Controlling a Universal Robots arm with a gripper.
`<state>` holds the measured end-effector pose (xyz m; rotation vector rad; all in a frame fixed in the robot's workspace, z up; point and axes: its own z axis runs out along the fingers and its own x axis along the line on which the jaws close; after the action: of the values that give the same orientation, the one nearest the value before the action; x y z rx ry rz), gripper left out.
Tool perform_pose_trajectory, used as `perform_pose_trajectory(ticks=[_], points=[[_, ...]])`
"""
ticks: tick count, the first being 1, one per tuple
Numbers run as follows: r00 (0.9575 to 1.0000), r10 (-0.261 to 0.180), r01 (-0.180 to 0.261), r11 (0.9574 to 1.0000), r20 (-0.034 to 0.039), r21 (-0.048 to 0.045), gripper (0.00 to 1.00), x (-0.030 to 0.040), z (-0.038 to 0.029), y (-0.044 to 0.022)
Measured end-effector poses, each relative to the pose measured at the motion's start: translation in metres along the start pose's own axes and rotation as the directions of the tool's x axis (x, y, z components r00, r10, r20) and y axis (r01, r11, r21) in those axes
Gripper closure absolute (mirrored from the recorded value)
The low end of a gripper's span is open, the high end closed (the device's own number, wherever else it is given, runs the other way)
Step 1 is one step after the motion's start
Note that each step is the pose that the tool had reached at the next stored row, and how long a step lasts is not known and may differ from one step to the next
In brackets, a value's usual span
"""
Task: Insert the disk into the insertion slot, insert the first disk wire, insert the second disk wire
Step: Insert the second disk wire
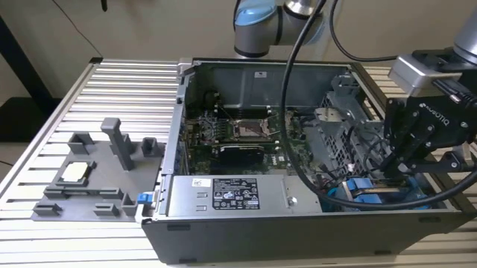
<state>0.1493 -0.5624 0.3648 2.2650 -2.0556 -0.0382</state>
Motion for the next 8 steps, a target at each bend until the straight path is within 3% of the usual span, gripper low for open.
perform_pose_trajectory(ticks=[3,8], points=[[1.0,0.001,-0.001,1.0,0.0029,-0.0091,0.84,0.0014,0.0001,-0.0026],[0.9992,0.031,-0.031,0.9995,0.0244,-0.0088,0.84,0.0015,0.0018,-0.0027]])
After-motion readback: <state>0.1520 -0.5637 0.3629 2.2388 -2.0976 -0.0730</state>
